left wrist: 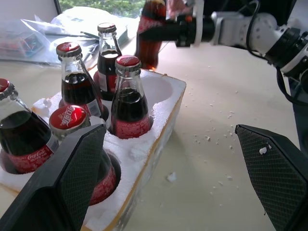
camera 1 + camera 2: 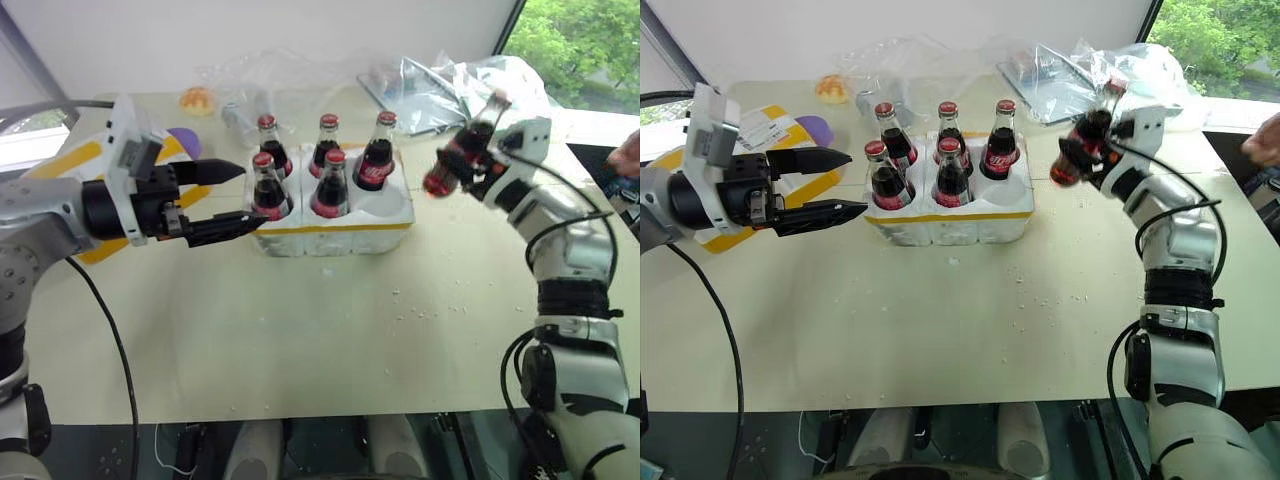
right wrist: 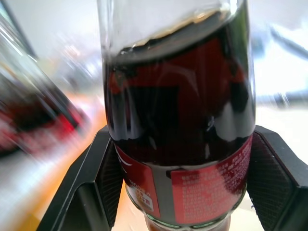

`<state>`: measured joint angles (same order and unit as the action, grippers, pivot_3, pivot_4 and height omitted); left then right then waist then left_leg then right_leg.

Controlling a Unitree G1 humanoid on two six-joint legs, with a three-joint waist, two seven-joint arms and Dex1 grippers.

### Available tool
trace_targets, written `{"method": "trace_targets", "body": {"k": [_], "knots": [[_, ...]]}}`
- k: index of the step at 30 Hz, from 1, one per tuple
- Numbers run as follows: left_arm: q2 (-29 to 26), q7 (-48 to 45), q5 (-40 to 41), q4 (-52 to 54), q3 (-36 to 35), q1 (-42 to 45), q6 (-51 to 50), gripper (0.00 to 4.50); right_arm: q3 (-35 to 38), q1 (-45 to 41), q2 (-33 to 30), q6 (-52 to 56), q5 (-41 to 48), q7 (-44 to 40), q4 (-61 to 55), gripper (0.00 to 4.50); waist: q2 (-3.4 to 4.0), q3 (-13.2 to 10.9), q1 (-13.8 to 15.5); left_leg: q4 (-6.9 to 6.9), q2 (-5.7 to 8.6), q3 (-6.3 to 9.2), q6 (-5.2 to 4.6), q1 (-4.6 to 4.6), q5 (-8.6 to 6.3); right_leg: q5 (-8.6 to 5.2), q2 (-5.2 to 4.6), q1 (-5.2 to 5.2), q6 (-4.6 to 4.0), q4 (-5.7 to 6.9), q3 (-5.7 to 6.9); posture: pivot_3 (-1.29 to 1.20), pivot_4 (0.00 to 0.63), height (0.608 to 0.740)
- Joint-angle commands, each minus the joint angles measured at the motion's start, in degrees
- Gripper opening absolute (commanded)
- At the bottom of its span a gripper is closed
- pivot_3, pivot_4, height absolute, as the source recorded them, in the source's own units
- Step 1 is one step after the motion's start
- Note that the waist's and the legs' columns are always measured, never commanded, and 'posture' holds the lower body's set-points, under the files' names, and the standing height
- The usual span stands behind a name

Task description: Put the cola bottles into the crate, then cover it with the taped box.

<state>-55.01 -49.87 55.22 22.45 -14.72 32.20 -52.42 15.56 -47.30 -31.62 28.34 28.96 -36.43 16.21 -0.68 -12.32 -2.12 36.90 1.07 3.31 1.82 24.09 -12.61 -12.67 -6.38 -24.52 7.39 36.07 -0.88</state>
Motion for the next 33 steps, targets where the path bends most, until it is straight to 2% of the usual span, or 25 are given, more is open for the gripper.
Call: {"method": "trace_targets", "body": {"k": [1, 9, 17, 26, 28, 30, 33], "knots": [[-0.3, 0.1, 0.3, 0.6, -1.2, 0.6, 0.6, 4.50, 1.8, -1.9, -1.3, 4.0, 6.5, -3.2, -9.7, 2.79, -0.03, 0.0, -0.1, -0.01, 0.00, 0.01, 0.00, 0.00, 0.00, 0.00, 0.00, 0.00, 0.00, 0.00, 0.01, 0.00, 0.150, 0.737], [0.1, 0.3, 0.2, 0.7, -1.4, 0.0, 0.9, 4.50, -3.6, 3.4, -0.5, 7.8, 7.7, -6.8, -18.5, 2.79, -0.03, 0.0, -0.2, 0.04, 0.01, -0.01, -0.02, 0.02, -0.01, 0.00, -0.01, 0.01, 0.00, -0.01, 0.00, 0.00, 0.150, 0.737], [0.0, 0.5, 0.2, 0.7, -1.8, -0.4, 1.1, 4.50, -8.7, 6.3, 0.2, 6.1, 4.7, -8.8, -19.1, 2.79, -0.04, 0.0, -0.3, 0.04, 0.00, 0.00, -0.02, 0.02, -0.01, 0.00, 0.00, 0.00, 0.00, -0.01, 0.01, 0.00, 0.150, 0.737], [-0.3, 0.6, 0.2, 1.0, -2.1, -0.6, 1.1, 4.50, -11.2, 5.4, 0.3, 4.6, 2.1, -10.6, -17.4, 2.79, -0.04, 0.0, -0.3, 0.06, 0.00, 0.00, -0.02, 0.04, -0.01, 0.00, 0.00, -0.01, 0.00, -0.01, 0.00, 0.00, 0.150, 0.737], [-0.3, 0.6, 0.1, 1.1, -2.2, -0.7, 1.2, 4.50, -12.3, 5.3, -0.1, 5.4, 1.6, -11.6, -16.9, 3.80, -0.04, 0.0, -0.3, 0.06, 0.00, 0.00, -0.02, 0.04, -0.01, 0.00, 0.00, -0.01, 0.00, -0.01, 0.00, 0.00, 0.150, 0.737], [-0.3, 0.7, 0.2, 1.2, -2.2, -0.8, 1.2, 4.50, -13.9, 5.4, -0.8, 5.5, 1.1, -13.9, -17.3, 4.39, -0.04, 0.0, -0.3, 0.06, 0.00, 0.00, -0.02, 0.03, -0.01, 0.00, 0.00, -0.01, 0.00, -0.01, 0.00, 0.00, 0.150, 0.737], [-0.4, 0.6, 0.1, 1.4, -2.4, -1.1, 1.3, 4.50, -15.1, 5.1, -1.5, 5.1, 0.3, -15.7, -17.4, 4.39, -0.07, 0.0, -0.3, 0.08, 0.00, -0.01, -0.02, 0.03, -0.01, 0.00, 0.00, 0.00, 0.00, 0.00, 0.00, 0.00, 0.150, 0.737]]}}
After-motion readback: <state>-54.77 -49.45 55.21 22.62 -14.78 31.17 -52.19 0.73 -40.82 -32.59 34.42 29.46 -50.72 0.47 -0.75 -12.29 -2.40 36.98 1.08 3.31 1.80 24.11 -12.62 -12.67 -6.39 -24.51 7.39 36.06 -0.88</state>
